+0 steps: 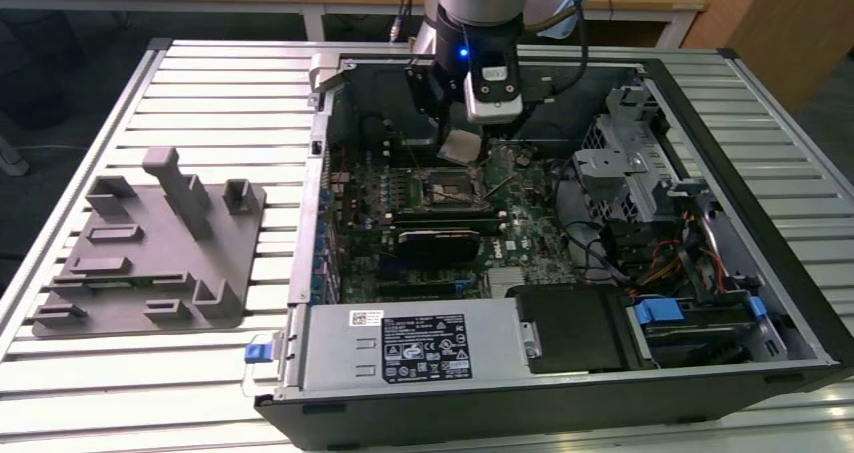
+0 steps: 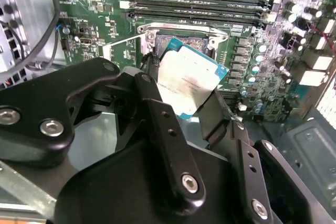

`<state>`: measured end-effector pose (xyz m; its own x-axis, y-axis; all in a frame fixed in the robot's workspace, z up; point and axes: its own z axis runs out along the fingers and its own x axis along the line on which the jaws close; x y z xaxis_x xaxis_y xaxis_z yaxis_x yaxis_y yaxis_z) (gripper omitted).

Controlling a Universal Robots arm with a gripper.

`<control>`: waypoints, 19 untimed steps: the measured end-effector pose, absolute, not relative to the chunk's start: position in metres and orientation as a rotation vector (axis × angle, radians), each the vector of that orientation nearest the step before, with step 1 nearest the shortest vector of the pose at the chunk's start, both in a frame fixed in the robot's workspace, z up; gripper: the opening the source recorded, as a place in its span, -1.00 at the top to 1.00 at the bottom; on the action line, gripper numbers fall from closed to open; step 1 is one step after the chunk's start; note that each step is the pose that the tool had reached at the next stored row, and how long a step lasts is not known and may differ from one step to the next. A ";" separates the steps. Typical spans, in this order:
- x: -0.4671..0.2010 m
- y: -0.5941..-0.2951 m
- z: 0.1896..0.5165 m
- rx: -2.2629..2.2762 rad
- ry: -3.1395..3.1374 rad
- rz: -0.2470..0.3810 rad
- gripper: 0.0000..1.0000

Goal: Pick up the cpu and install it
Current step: 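Place the cpu into insertion slot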

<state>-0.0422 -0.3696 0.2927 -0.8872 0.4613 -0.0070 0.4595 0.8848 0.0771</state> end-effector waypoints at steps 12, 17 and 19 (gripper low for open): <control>-0.042 -0.370 0.293 0.930 2.968 0.111 -0.08; -0.042 -0.370 0.293 0.998 2.944 0.110 -0.08; -0.042 -0.370 0.293 1.018 2.936 0.110 -0.08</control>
<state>-0.0422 -0.3696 0.2927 -0.7852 0.6192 -0.0069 0.6169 0.7832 0.0771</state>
